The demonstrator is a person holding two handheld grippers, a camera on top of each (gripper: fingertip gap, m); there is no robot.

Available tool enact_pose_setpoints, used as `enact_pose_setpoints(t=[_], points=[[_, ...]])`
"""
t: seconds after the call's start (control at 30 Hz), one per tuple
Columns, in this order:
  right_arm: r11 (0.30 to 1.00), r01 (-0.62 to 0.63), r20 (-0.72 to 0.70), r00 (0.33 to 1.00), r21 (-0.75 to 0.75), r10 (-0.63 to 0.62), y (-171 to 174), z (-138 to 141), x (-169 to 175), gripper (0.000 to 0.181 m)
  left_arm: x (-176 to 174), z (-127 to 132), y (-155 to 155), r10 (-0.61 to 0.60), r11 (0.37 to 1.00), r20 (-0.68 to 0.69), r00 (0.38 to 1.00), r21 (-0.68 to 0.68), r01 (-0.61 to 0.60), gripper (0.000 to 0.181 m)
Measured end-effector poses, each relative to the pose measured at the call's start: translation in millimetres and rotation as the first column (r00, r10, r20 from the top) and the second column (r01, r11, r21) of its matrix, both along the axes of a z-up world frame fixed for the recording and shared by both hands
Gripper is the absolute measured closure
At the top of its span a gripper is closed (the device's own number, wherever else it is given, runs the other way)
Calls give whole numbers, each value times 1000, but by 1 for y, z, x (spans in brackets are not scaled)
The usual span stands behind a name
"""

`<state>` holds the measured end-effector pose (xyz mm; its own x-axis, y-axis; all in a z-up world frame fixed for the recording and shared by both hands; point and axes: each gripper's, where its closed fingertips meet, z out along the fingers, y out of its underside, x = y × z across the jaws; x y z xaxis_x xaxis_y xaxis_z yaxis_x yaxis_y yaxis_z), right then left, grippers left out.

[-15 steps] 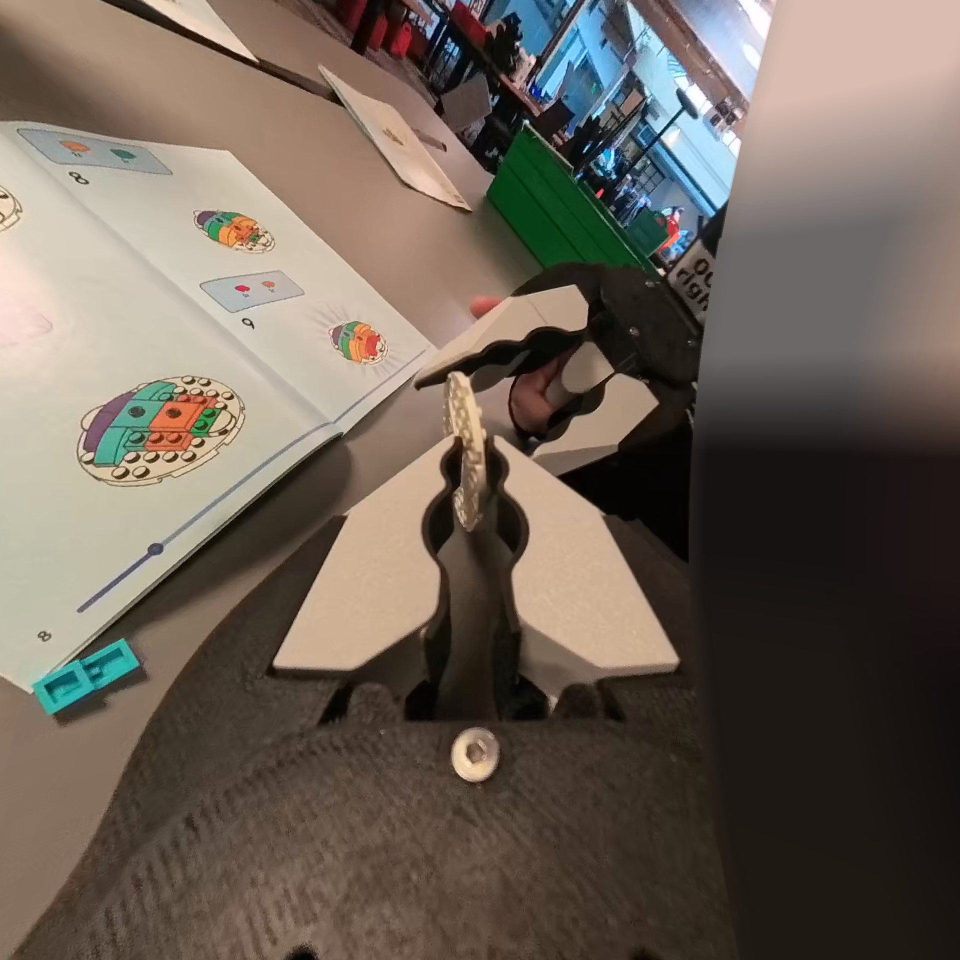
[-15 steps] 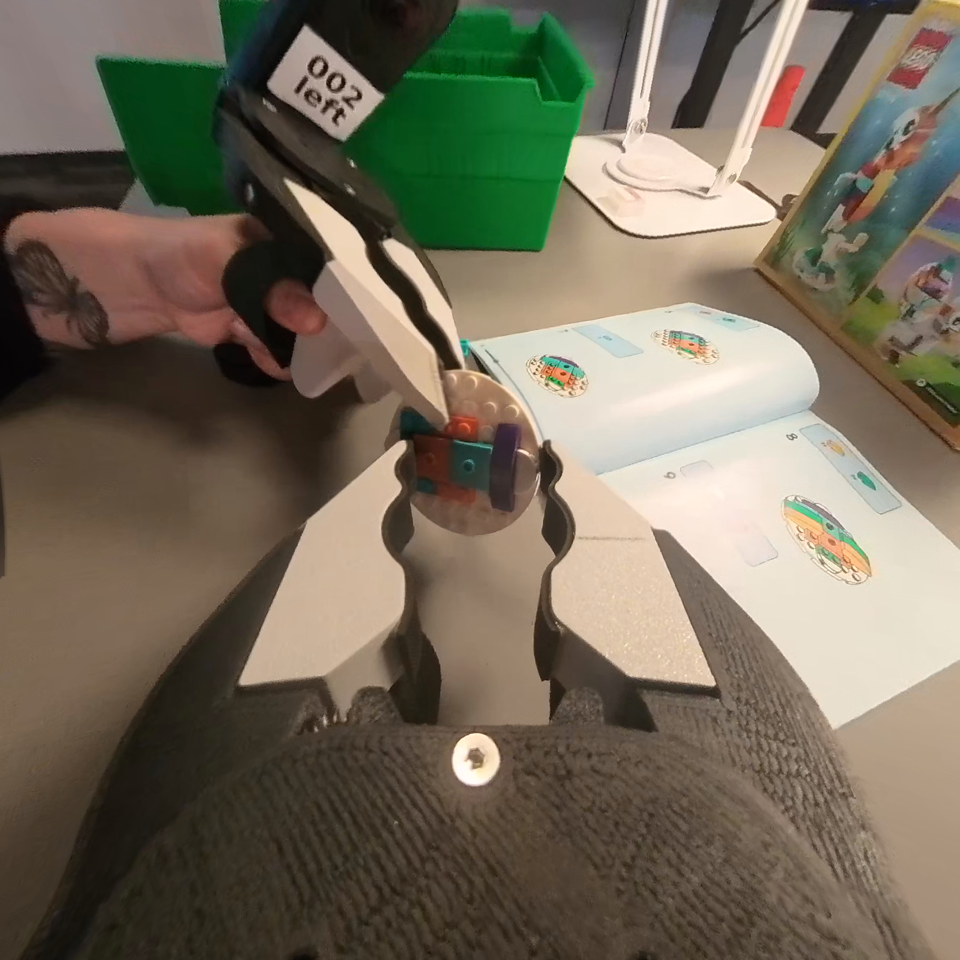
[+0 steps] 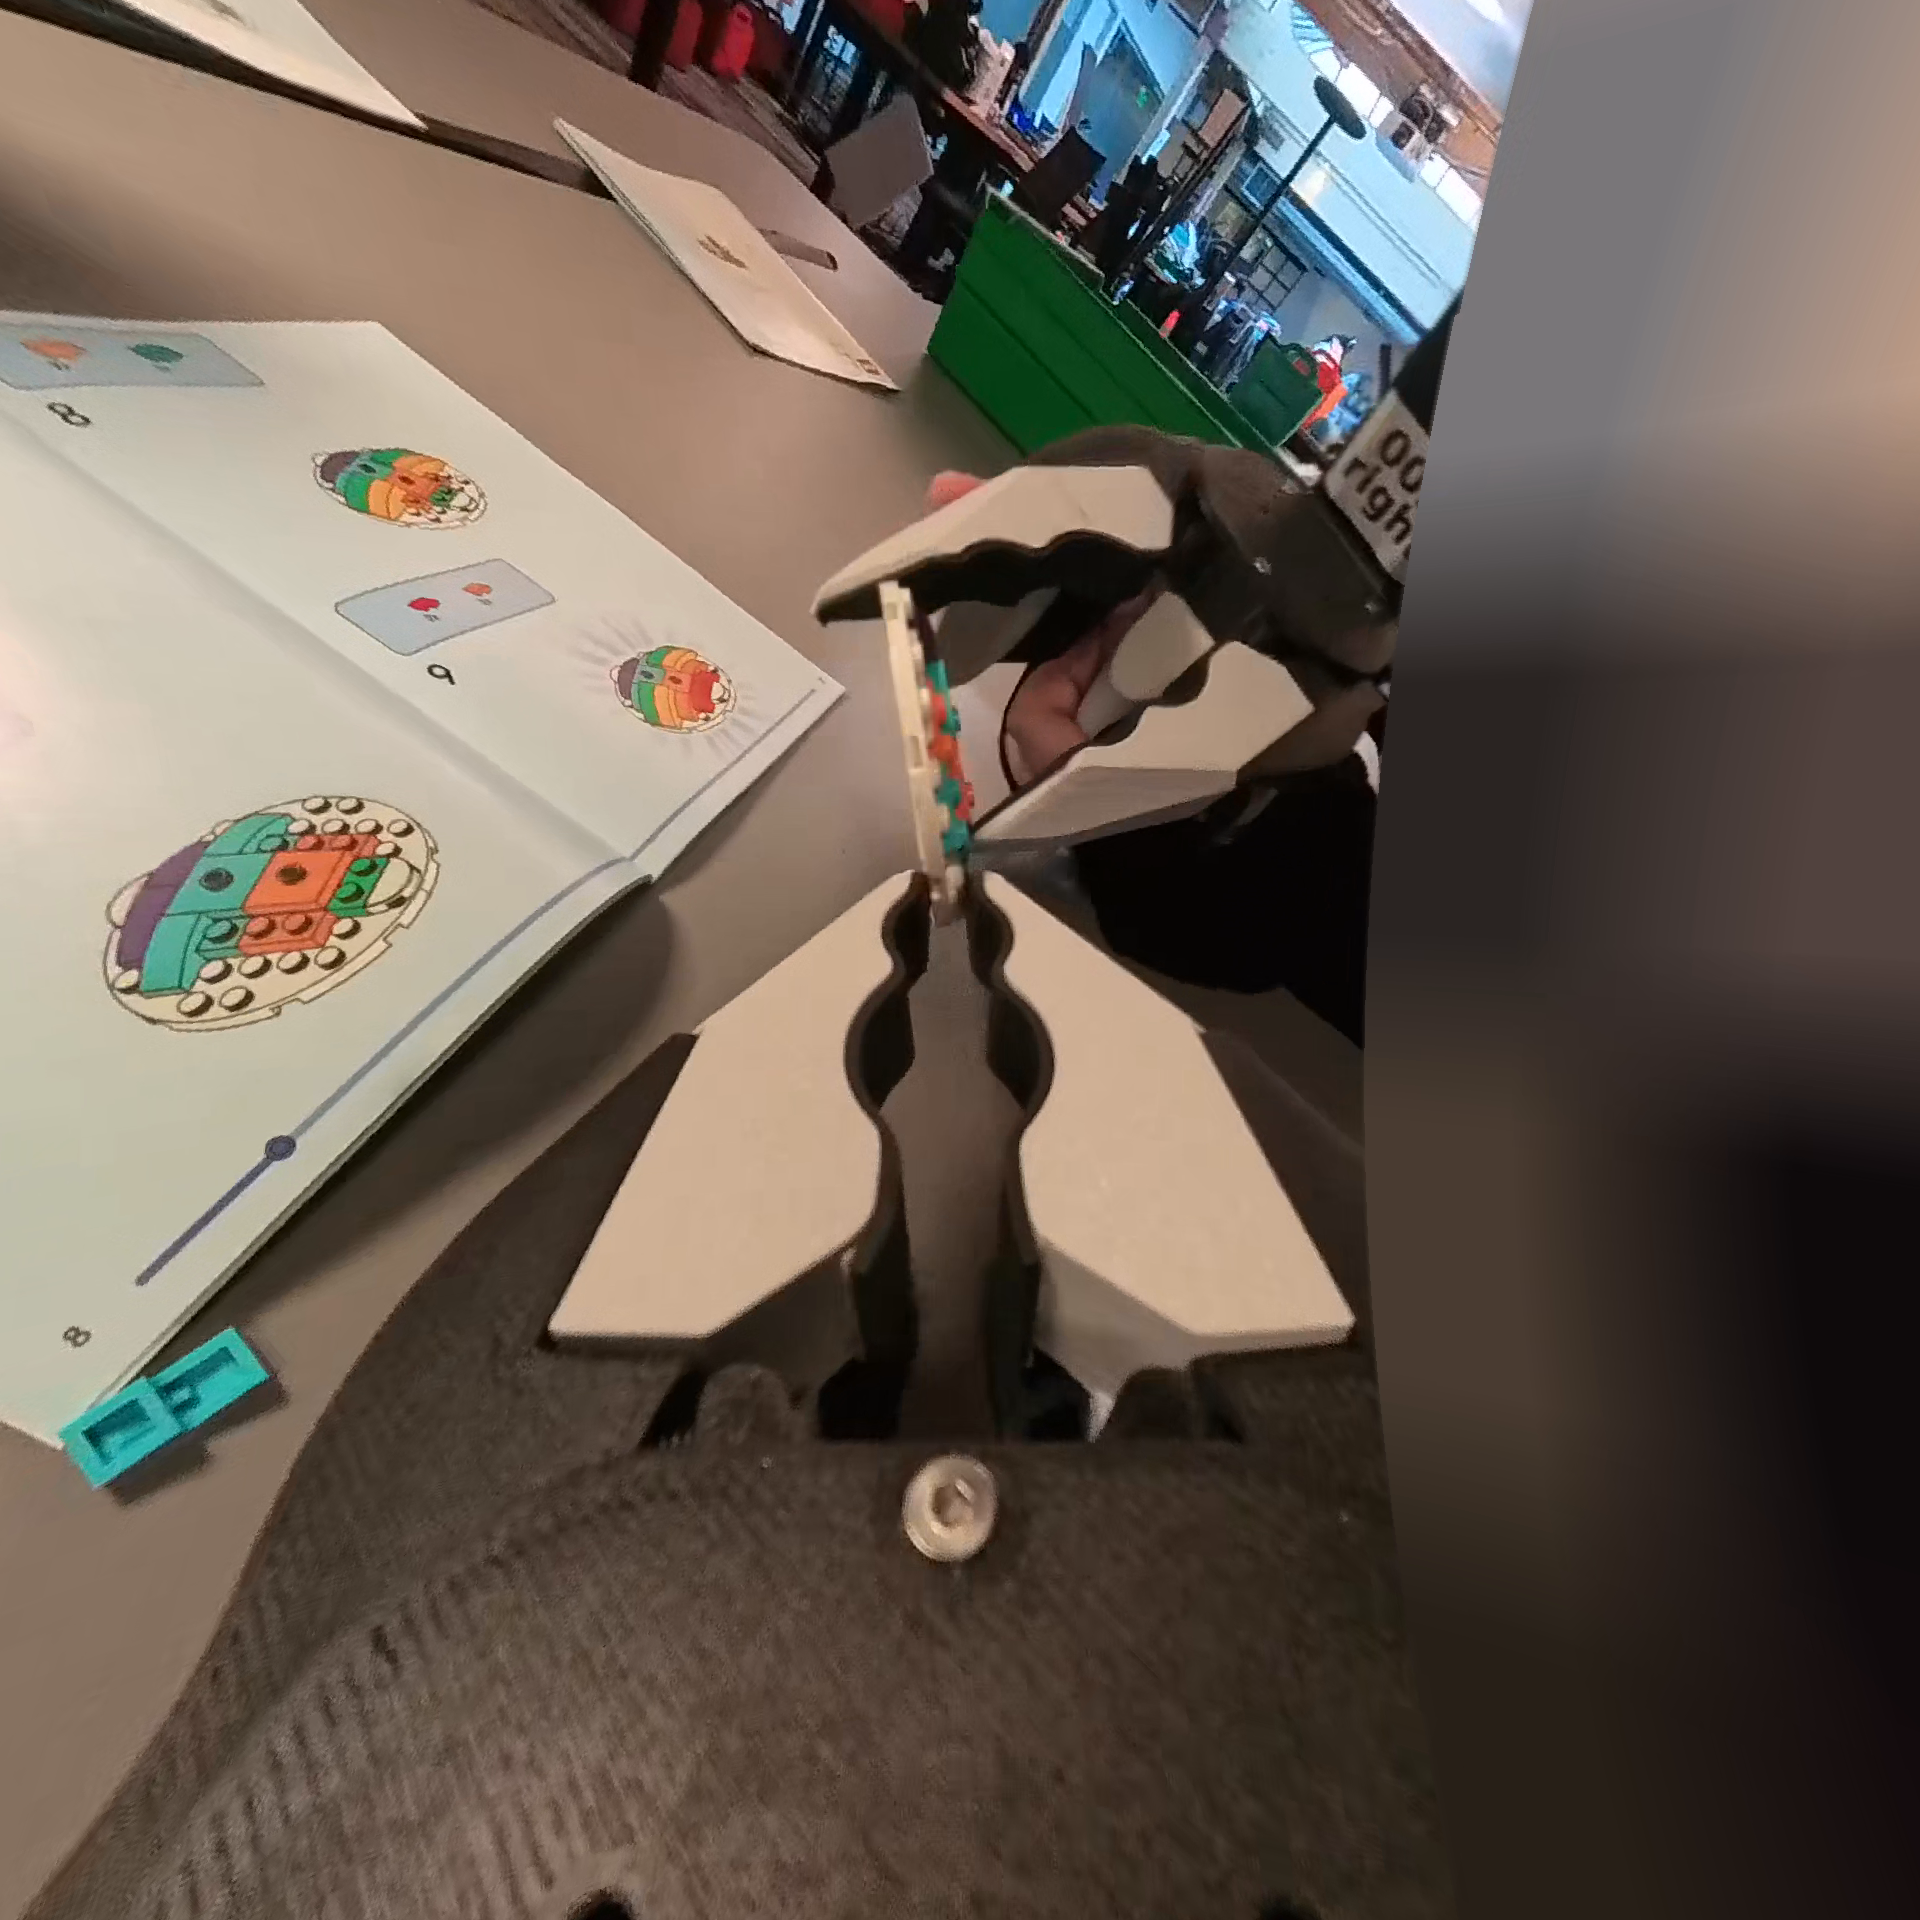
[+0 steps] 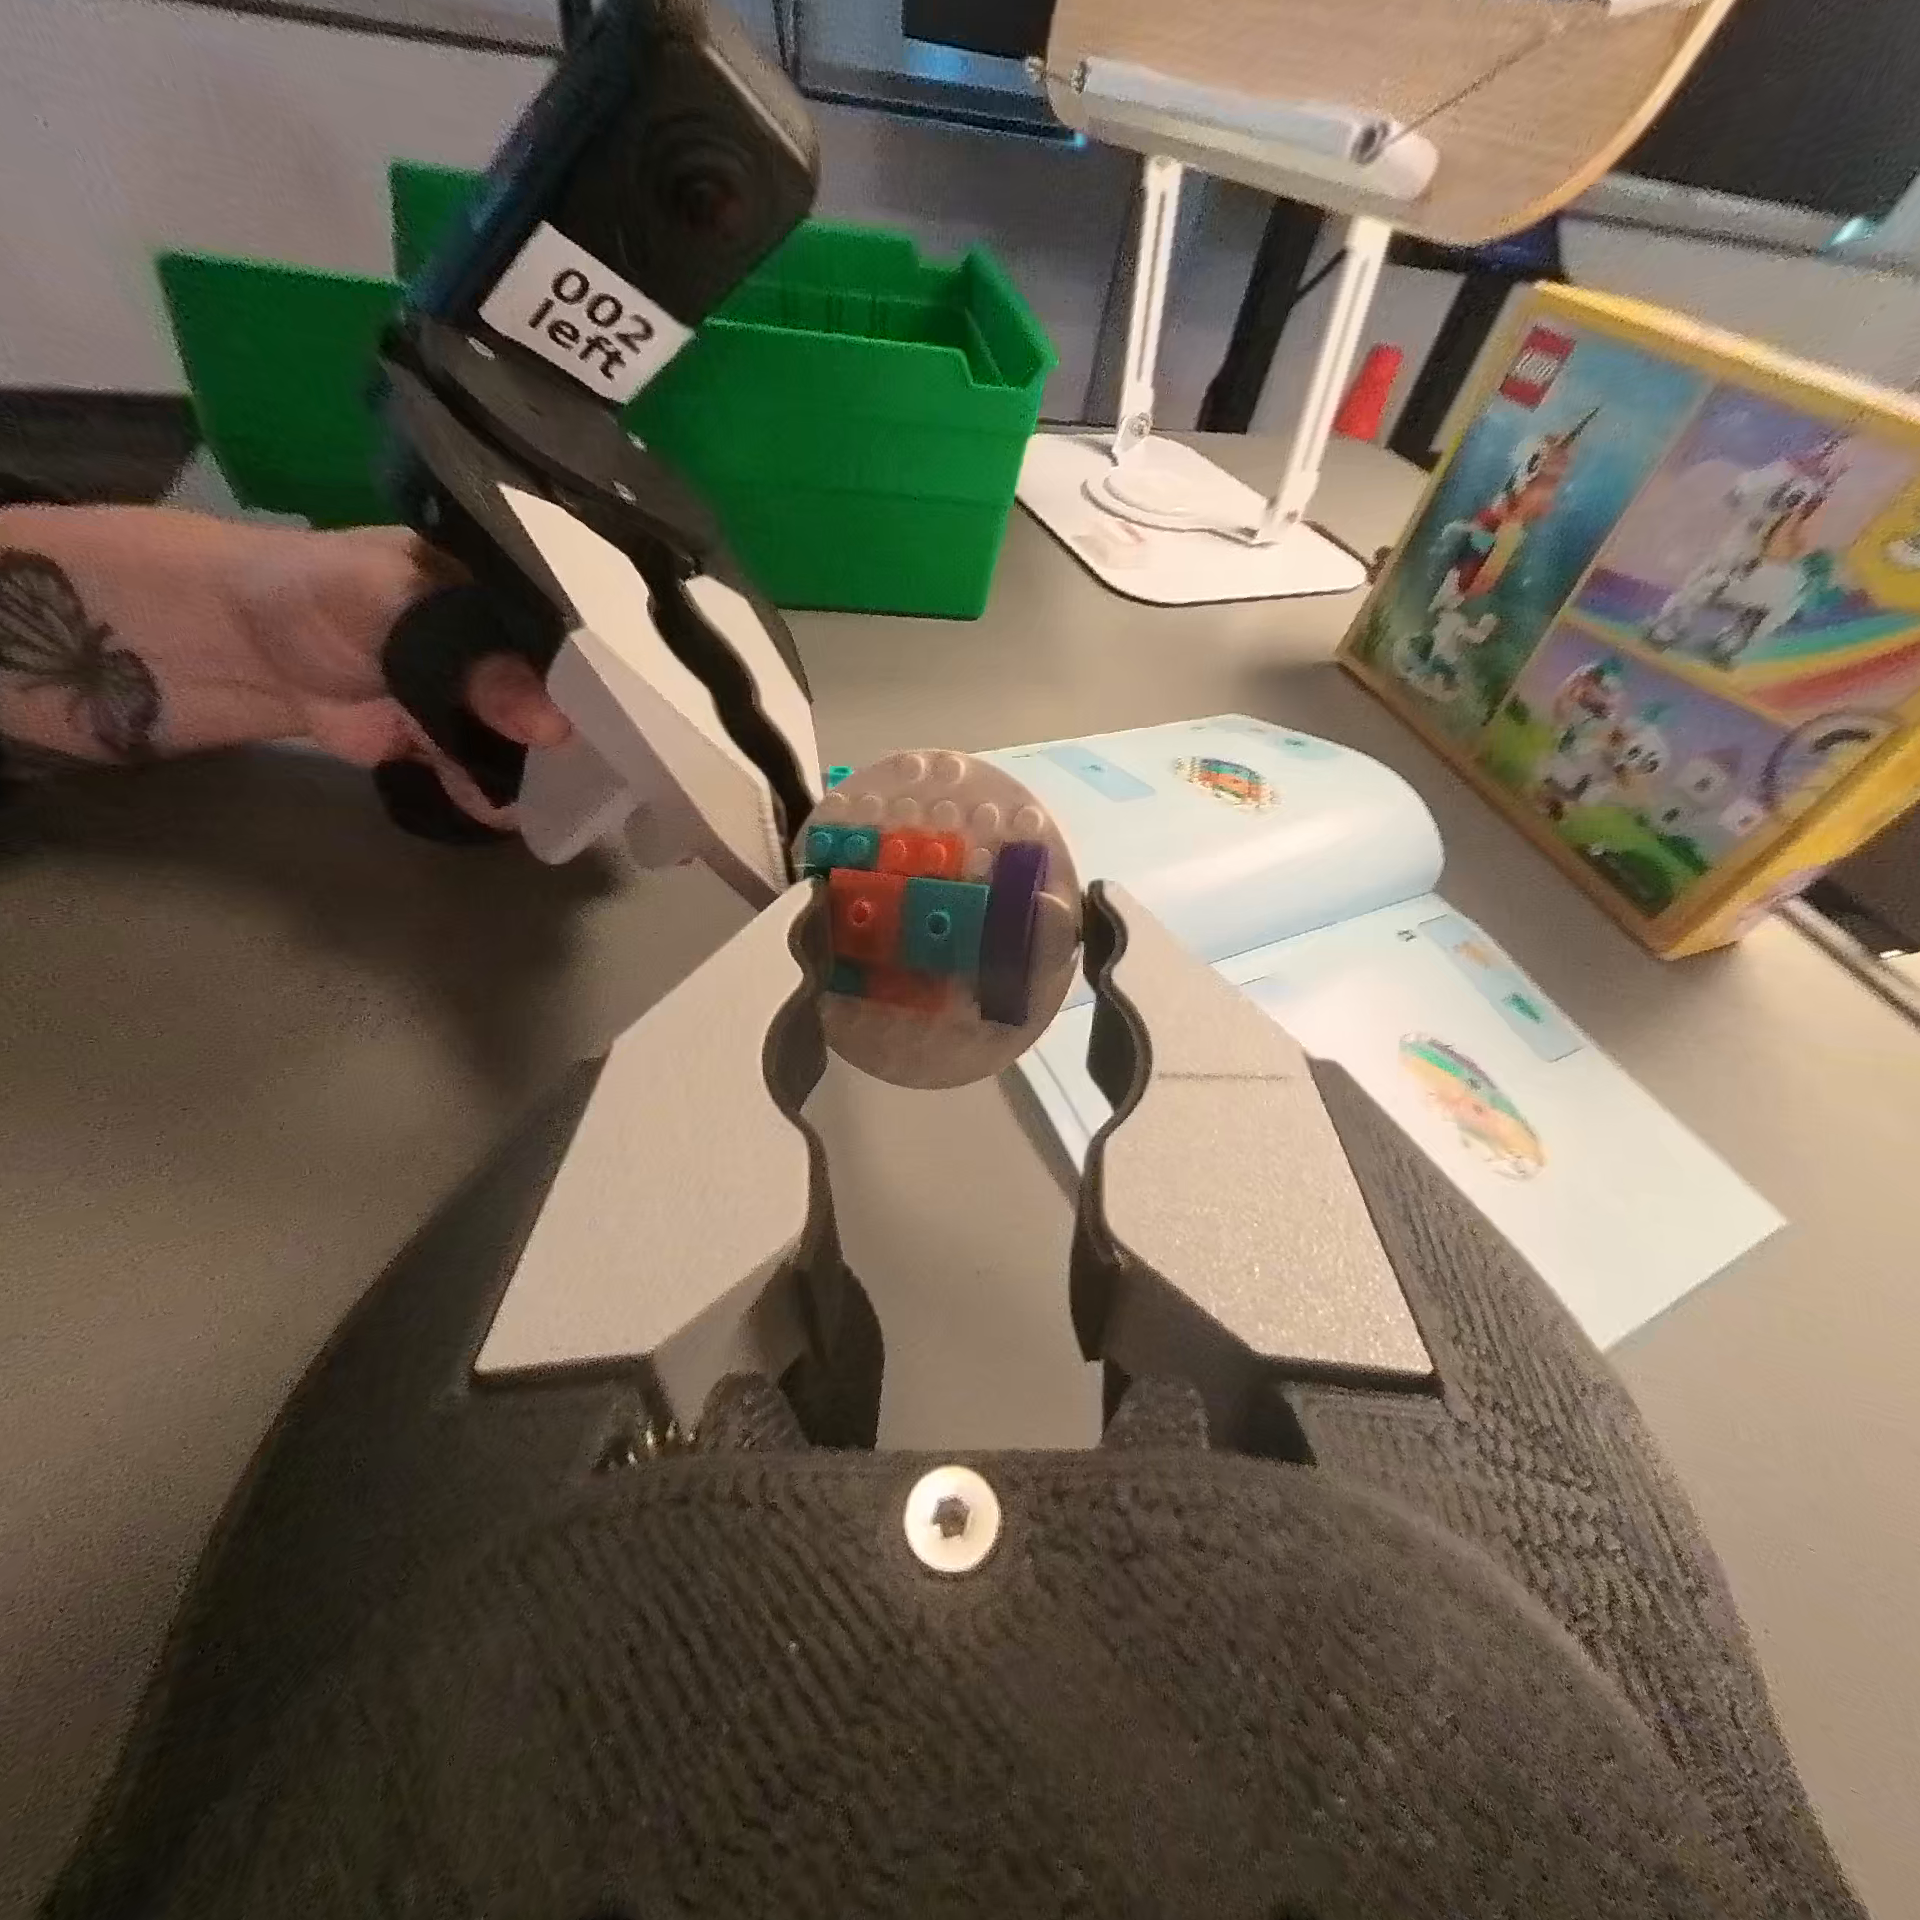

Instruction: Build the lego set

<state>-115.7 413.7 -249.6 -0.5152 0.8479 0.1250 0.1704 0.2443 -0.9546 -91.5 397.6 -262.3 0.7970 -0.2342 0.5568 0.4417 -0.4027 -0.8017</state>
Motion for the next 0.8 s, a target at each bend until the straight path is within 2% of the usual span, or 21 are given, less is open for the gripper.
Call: enact_pose_setpoints(t=[0.03,0.1,0.17,0.23,0.3,0.53,0.57,0.6,0.67,0.8], points=[[1000,10,-8,1000,24,-10,0,1,0,134,-1,0,0,10,1000,-31,999,6,-10,176],[1000,16,21,1000,21,-17,0,0,-1,134,-2,-1,-1,34,999,-151,988,8,-33,175],[999,-4,77,997,-44,8,1,-3,1,135,-1,-2,0,47,999,-264,964,13,-45,175],[991,-37,135,989,-127,54,3,-8,4,135,3,-2,1,38,999,-339,940,15,-35,175],[988,-56,178,981,-141,81,3,-16,7,135,6,-10,2,15,1000,-381,924,-15,-22,175],[978,-92,231,964,-185,135,4,-23,12,135,11,-16,2,-17,999,-422,906,-38,1,174],[978,-90,229,964,-186,132,7,-23,12,142,9,-17,2,-15,999,-431,902,-50,-8,175],[973,-103,205,968,-207,146,10,-18,14,158,1,-23,0,0,996,-472,882,-74,-39,175],[955,-114,192,967,-274,170,11,-12,17,151,4,-14,0,2,999,-413,911,-35,-18,176],[972,-82,186,975,-219,124,8,-15,11,136,5,-12,5,24,999,-317,948,-39,-38,175]])
